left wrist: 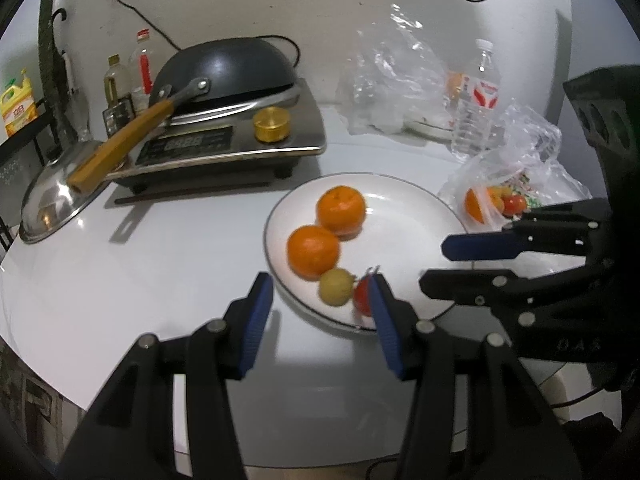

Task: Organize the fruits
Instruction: 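Lower the cherry tomato onto the plate with the right gripper while the left gripper releases the yellow fruit, then move both open grippers back over the fruits on the plastic bag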

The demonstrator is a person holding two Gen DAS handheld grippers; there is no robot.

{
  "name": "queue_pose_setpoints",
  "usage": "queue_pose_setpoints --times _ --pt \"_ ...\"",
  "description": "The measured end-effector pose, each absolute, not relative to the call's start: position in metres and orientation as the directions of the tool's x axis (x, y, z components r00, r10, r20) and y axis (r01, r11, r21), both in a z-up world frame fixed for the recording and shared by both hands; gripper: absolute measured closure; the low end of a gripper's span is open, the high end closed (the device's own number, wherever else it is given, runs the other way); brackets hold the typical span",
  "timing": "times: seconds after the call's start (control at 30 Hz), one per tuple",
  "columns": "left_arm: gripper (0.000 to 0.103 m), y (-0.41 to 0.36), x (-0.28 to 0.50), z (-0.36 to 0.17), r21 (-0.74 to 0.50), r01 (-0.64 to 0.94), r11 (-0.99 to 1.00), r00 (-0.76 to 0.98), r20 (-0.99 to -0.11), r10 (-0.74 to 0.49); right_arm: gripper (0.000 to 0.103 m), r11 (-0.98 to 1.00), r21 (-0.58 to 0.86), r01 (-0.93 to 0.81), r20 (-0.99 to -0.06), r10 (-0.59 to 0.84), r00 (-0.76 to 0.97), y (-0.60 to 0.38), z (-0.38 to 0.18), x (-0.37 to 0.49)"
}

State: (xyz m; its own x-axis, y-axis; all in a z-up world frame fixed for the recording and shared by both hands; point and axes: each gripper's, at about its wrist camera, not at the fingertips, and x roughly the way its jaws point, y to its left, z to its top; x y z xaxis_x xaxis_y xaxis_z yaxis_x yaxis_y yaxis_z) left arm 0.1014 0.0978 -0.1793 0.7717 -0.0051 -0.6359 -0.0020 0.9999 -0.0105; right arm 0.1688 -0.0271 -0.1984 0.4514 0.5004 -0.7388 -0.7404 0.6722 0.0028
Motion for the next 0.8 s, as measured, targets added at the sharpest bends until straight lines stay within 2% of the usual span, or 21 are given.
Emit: queue_pose_setpoints --times 0.8 --pt "0.052 0.011 0.119 -0.162 0.047 0.084 0.995 0.767 -0.64 -0.035 0.068 0.748 0.037 -0.663 -0.667 0.512 0.541 -0.132 -0.176 0.171"
